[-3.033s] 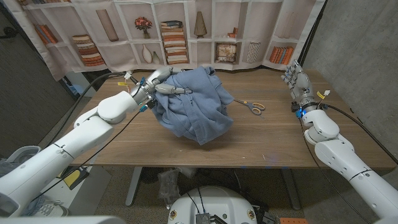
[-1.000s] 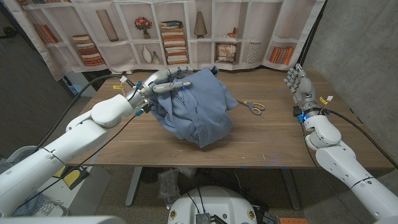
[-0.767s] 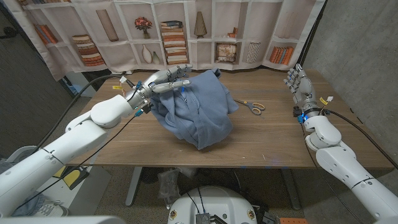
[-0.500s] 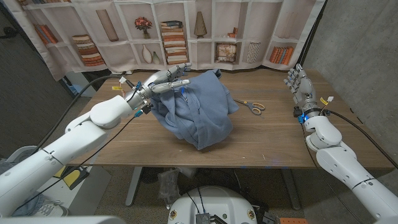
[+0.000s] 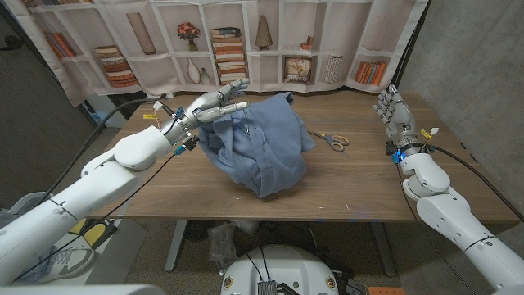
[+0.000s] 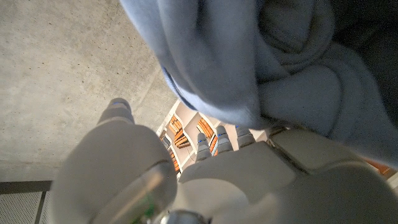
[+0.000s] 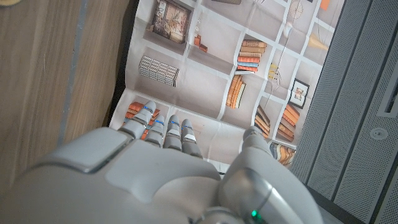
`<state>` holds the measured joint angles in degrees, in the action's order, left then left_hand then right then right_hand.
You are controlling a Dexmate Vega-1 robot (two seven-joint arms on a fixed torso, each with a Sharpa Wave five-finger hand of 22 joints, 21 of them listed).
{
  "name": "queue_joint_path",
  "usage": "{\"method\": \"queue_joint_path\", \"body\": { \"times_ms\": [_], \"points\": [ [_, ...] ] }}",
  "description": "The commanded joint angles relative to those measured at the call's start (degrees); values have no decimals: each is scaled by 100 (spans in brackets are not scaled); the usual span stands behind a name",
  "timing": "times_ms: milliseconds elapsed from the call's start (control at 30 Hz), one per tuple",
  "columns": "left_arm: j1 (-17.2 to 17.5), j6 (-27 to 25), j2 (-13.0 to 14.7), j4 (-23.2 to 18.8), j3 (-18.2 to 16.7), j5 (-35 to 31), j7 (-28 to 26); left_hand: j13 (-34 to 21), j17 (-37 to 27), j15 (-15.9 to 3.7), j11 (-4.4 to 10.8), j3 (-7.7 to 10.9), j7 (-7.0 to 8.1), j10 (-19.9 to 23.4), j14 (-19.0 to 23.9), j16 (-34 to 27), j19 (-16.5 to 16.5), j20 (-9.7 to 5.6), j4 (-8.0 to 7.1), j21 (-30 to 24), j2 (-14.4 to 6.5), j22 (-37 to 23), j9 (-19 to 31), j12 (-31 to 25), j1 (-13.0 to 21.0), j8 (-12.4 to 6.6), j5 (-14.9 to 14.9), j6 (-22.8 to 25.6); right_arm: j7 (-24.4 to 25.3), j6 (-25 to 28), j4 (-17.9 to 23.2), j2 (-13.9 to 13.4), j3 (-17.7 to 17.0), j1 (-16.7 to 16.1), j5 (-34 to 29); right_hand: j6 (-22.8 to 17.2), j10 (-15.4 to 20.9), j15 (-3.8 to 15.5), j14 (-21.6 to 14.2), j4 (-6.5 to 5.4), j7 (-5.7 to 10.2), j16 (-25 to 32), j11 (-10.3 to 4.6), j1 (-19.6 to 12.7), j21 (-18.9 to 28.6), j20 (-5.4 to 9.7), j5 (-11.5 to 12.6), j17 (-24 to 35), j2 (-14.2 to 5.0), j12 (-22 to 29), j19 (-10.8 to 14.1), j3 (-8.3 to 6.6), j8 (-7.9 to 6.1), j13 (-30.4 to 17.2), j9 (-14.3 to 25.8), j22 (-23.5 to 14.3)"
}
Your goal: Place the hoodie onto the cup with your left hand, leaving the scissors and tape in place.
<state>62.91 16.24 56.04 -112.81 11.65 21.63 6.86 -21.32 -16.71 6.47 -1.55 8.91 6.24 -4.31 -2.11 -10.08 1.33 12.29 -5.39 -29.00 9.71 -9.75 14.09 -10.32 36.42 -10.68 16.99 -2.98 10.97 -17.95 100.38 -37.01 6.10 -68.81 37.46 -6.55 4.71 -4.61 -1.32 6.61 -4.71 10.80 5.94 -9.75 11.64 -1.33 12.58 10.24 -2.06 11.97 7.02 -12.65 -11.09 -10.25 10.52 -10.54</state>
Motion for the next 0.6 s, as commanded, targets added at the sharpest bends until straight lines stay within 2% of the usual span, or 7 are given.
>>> {"method": "queue_joint_path", "body": {
  "times_ms": [33,333,600],
  "points": [
    [431,-61,138,-456,-458,-67,-256,26,28,13,-1,-52,-21,-36,-25,-19,-52,13,-1,44,-18,-31,-13,-21,-85,-36,59,68,-22,47,58,-3,12,-5,13,12,-6,-37,1,0,16,-9,14,-1,-2,-21,1,35,-36,-7,12,18,0,-30,19,-7],
    [947,-142,91,-802,-930,-160,-485,77,77,15,0,-80,-51,0,-13,-41,-82,11,-8,96,-53,-33,-34,-53,-103,-69,86,136,-261,75,-211,43,204,270,60,12,-16,-39,-4,0,24,-7,18,-2,-3,-20,-1,35,-37,-10,11,19,-1,-30,19,-7],
    [1303,-159,-47,-939,-1251,-248,-523,122,121,13,-8,-96,-62,-2,-18,-51,-98,9,-10,139,-89,-35,-53,-62,-105,-91,111,185,-331,78,-309,83,342,447,41,15,-11,-46,-2,0,24,-8,19,-2,-3,-14,-2,35,-38,-8,10,21,0,-30,19,-7]
  ]
}}
